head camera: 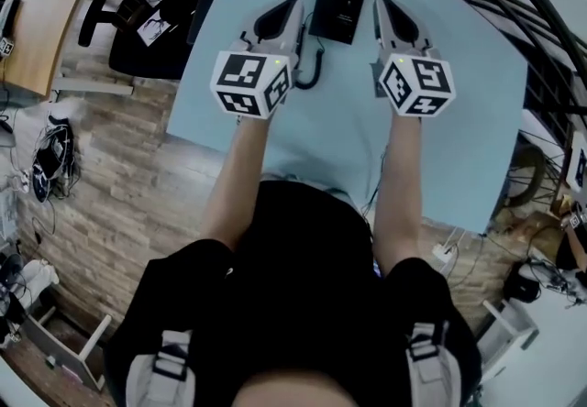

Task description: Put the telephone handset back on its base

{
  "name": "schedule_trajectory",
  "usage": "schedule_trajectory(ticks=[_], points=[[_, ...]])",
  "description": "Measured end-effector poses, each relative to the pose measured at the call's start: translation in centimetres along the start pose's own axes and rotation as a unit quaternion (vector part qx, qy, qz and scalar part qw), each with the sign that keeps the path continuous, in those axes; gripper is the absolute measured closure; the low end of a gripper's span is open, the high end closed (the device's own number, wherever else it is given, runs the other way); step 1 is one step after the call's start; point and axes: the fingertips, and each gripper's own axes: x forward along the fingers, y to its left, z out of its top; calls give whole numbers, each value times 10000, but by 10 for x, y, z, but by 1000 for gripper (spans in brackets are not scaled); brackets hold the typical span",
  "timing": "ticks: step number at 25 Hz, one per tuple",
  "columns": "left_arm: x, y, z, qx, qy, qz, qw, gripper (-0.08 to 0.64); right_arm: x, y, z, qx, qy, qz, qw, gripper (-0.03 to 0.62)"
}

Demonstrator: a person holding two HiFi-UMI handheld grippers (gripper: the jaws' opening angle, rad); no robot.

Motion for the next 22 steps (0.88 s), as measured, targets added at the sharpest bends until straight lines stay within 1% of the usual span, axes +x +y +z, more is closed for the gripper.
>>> schedule_trajectory(ticks=[3,5,7,9,10,12,14,16,18,20,22], points=[[-1,-18,28,204,-203,-154,9995,560,-35,-4,39,-36,-558,-329,9979,598],[-4,-28,45,290,-364,-180,9988,560,-60,-10,50,-13,-817,-634,9946,598],[-16,-35,59,415,-531,-16,9977,560,-85,-17,47,204,-843,-916,9920,598],[-26,-40,72,561,-743,222,9954,560,-108,-28,43,529,-928,-1259,9863,598],[-28,-42,75,568,-808,257,9948,560,-118,-34,42,669,-1003,-1450,9821,598],[-27,-45,72,492,-757,221,9957,560,-131,-45,40,874,-1103,-1726,9749,598],[-24,-50,63,485,-625,203,9967,560,-139,-45,40,870,-1063,-1754,9749,598],[-21,-59,58,563,-587,109,9966,560,-142,-42,42,729,-1009,-1667,9781,598],[-19,-64,54,638,-551,46,9964,560,-145,-44,41,704,-972,-1693,9782,598],[-19,-66,49,639,-505,42,9967,560,-148,-45,33,745,-839,-1756,9780,598],[-19,-69,47,627,-477,30,9969,560,-149,-44,27,687,-661,-1708,9807,598]])
